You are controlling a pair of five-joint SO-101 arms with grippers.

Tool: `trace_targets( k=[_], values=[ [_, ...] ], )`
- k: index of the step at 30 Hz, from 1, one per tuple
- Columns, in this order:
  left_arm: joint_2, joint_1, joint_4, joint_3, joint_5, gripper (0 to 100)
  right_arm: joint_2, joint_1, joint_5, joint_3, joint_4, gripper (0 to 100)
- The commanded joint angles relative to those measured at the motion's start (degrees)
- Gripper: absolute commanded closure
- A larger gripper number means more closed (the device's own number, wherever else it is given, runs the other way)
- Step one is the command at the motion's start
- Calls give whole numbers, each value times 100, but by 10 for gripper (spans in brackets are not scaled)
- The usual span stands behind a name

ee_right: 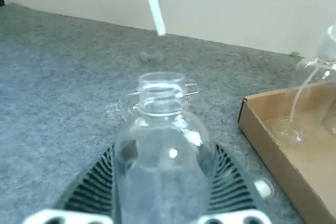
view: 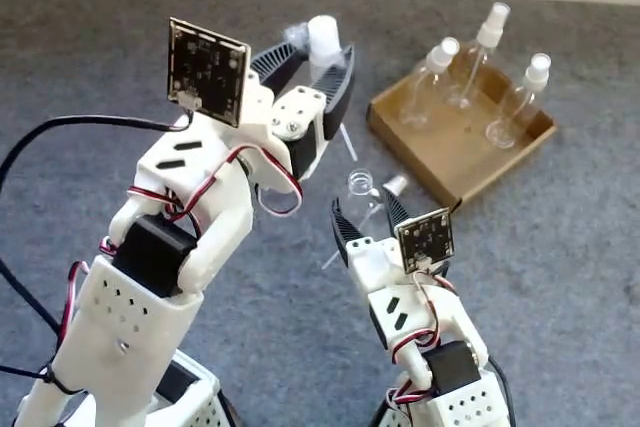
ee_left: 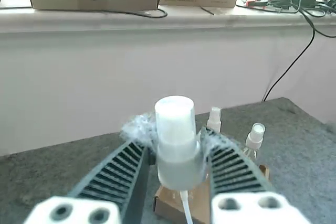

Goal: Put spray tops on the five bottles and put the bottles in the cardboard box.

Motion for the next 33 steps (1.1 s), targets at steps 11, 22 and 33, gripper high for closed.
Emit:
trace_targets(
  k=[11,22,33],
  values=[
    [-171,330,-185,505,-53,995,-48,-48,-53,910,-180,988],
    [-171,330,-211,-233,-44,995,-40,-48,-53,910,-171,988],
    [-435,330,-193,-154,-44,995,-40,-40,-53,910,-171,988]
  ],
)
